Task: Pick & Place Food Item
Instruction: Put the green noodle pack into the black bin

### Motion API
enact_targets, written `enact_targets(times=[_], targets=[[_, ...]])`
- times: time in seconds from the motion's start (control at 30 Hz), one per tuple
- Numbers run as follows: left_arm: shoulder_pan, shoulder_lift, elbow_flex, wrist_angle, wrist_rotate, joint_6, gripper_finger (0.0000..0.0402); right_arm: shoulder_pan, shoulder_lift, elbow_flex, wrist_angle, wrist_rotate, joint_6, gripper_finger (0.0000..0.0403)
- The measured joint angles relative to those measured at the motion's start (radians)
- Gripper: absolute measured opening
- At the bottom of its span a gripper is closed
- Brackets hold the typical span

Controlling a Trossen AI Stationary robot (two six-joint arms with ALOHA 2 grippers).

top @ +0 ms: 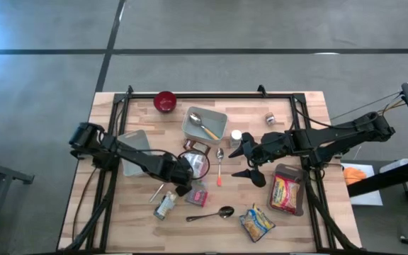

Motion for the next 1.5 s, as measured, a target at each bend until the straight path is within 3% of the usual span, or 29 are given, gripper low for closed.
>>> enact_targets(times=[0.07, 0.17, 0.7, 0.9, 1.2, 1.37, 1.5], targets=[[0.0, 0.002, 0.0, -0.001, 0.0, 0.009, 0.001, 0.0, 0.0, 0.0, 0.0, 0.0, 0.0, 0.0343], [0.0, -0.005, 0.0, 0.0, 0.0, 0.027, 0.0003, 0.0, 0.0, 0.0, 0.0, 0.0, 0.0, 0.0343], [-0.006, -0.163, 0.0, 0.003, -0.034, 0.101, 0.0, 0.0, 0.0, 0.032, 0.019, 0.003, -0.011, 0.0343], [-0.006, -0.249, 0.0, 0.063, -0.088, 0.166, 0.0, 0.0, 0.013, 0.03, 0.035, 0.073, -0.062, 0.0343], [0.006, -0.307, 0.0, 0.112, -0.146, 0.24, 0.0, 0.0, 0.163, 0.069, 0.038, 0.089, -0.237, 0.0343], [0.01, -0.321, 0.0, 0.122, -0.181, 0.244, 0.0, 0.0, 0.287, 0.14, 0.02, 0.09, -0.19, 0.0343], [0.016, -0.326, 0.0, 0.125, -0.185, 0.257, 0.0, -0.002, 0.388, 0.255, -0.11, 0.119, -0.085, 0.0343]])
